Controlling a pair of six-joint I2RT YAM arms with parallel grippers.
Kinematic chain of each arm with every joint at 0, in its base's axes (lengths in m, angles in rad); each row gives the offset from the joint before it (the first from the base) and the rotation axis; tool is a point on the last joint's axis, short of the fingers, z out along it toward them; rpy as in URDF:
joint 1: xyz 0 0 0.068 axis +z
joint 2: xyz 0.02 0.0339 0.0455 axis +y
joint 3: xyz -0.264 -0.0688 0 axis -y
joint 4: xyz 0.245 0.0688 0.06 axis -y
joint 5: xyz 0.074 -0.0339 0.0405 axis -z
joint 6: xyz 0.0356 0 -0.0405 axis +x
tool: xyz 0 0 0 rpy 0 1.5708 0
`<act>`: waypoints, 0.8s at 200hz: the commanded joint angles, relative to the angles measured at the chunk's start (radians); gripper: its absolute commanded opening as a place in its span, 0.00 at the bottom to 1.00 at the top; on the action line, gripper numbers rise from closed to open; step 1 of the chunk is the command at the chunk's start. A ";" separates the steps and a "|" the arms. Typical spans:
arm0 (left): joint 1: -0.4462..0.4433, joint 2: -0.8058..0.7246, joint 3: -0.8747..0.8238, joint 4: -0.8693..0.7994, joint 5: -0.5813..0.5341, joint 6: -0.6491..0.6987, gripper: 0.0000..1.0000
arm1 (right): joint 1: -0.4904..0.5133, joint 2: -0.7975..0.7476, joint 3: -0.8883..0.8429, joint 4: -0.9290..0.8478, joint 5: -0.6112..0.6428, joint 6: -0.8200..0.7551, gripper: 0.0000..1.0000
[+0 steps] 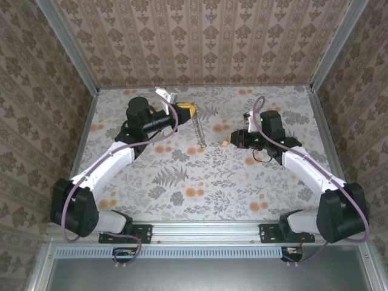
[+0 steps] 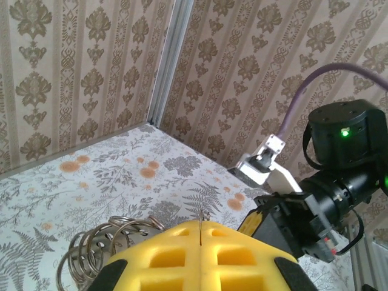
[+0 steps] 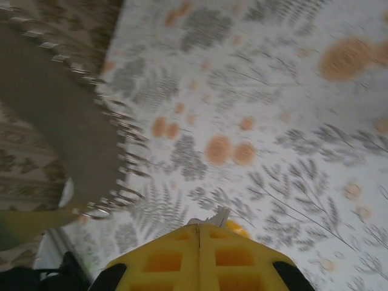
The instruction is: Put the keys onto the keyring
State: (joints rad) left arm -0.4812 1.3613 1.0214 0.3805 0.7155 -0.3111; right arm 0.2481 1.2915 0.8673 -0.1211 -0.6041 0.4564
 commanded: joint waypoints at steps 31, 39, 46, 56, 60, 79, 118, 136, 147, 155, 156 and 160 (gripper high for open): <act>-0.010 0.054 0.118 -0.075 0.152 0.101 0.00 | -0.048 -0.061 0.054 0.117 -0.211 -0.084 0.00; -0.012 0.060 0.131 -0.085 0.172 0.113 0.00 | -0.058 -0.068 0.060 0.129 -0.223 -0.086 0.00; -0.014 0.067 0.143 -0.091 0.191 0.121 0.00 | -0.066 -0.076 0.065 0.143 -0.229 -0.085 0.00; -0.018 0.078 0.158 -0.106 0.219 0.133 0.00 | -0.076 -0.089 0.066 0.166 -0.238 -0.081 0.00; -0.020 0.083 0.166 -0.112 0.231 0.139 0.00 | -0.080 -0.095 0.067 0.177 -0.239 -0.079 0.00; -0.036 0.104 0.196 -0.144 0.272 0.168 0.00 | -0.092 -0.120 0.071 0.214 -0.240 -0.063 0.00; -0.077 0.149 0.264 -0.230 0.297 0.234 0.00 | -0.092 -0.167 0.069 0.268 -0.183 -0.017 0.00; -0.088 0.166 0.282 -0.234 0.300 0.238 0.00 | -0.092 -0.200 0.063 0.265 -0.157 -0.022 0.00; -0.094 0.178 0.297 -0.236 0.306 0.238 0.00 | -0.092 -0.221 0.060 0.256 -0.144 -0.030 0.00; -0.098 0.186 0.308 -0.238 0.312 0.239 0.00 | -0.092 -0.233 0.059 0.246 -0.139 -0.041 0.00; -0.099 0.188 0.310 -0.239 0.312 0.238 0.00 | -0.092 -0.234 0.059 0.245 -0.138 -0.041 0.00; -0.101 0.193 0.317 -0.241 0.316 0.239 0.00 | -0.092 -0.241 0.057 0.239 -0.135 -0.045 0.00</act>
State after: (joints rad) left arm -0.5716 1.5330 1.2736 0.1486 0.9817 -0.1081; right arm 0.1604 1.1030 0.9176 0.1024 -0.7708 0.4221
